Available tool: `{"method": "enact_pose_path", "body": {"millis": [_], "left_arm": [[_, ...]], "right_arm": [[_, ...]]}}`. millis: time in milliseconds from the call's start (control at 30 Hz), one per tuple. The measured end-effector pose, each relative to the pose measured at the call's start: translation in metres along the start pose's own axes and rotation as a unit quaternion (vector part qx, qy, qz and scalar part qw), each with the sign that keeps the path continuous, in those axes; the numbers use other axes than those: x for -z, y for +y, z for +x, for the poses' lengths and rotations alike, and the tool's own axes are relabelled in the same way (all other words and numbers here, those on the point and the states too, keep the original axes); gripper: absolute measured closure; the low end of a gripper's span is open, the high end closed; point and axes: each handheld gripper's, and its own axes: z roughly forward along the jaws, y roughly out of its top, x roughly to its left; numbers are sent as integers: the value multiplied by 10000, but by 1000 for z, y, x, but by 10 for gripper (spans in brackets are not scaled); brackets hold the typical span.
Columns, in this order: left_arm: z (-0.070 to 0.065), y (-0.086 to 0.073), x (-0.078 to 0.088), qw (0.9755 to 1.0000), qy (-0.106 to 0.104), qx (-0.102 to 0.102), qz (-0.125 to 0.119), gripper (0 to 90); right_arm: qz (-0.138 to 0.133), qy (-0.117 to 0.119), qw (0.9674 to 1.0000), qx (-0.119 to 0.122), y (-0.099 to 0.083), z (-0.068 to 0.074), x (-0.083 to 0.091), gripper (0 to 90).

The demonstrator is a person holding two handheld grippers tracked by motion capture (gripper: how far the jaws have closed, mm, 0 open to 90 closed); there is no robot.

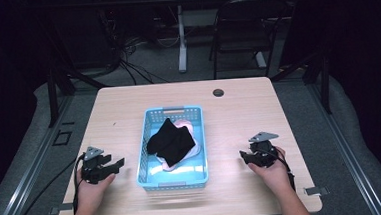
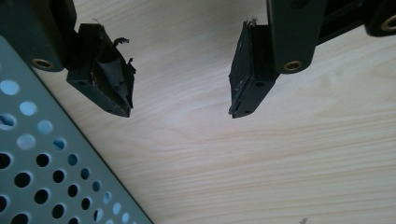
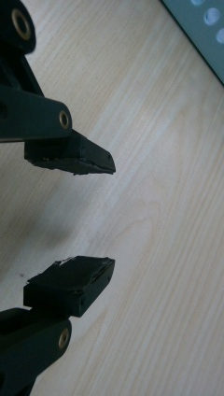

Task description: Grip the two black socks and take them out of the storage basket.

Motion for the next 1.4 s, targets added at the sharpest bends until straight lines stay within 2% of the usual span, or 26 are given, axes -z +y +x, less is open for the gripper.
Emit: {"method": "enact_pose_path", "body": {"millis": [133,167,267,367,467,533,667,700,767,867,1033,1100,1300,1400], "left_arm": [[-3,1,-7,9998,-149,-86,103,436],[-4,1,-8,9997,-130,-114,176,443],[-5,0,-6,9997,-75,-166,176,445],[-6,-1,-1,9997,-29,-188,178,434],[-6,-1,0,9996,-1,-222,145,430],[-7,-1,-3,9994,2,-287,169,427],[-9,-1,-8,9992,-3,-318,241,424],[-10,-2,-9,9991,34,-296,312,430],[-12,-3,-12,9990,29,-280,361,431],[-14,-4,-13,9984,55,-346,439,431],[-11,-1,-6,9994,9,-201,269,431],[-11,-1,-5,9996,38,-177,218,431],[-12,-1,-2,9997,91,-186,153,431],[-12,-1,-2,9996,113,-224,144,430]], "right_arm": [[0,-78,10000,18,1,0,1,457],[-27,-137,9999,-6,1,1,0,441],[-71,-13,9998,-166,3,1,1,434],[-51,17,9997,-218,4,5,1,429],[-51,89,9998,-162,3,7,2,430],[-59,179,9998,-103,3,9,2,466],[-84,65,9999,-30,7,9,2,470],[-125,136,9998,-82,7,9,3,476],[23,211,9994,-283,9,10,6,477],[-62,214,9992,-322,12,12,9,509],[23,395,9985,-378,28,18,14,530],[63,330,9991,-243,37,21,17,529],[37,491,9986,-169,71,28,34,532],[124,653,9977,-114,87,33,40,544]]}}
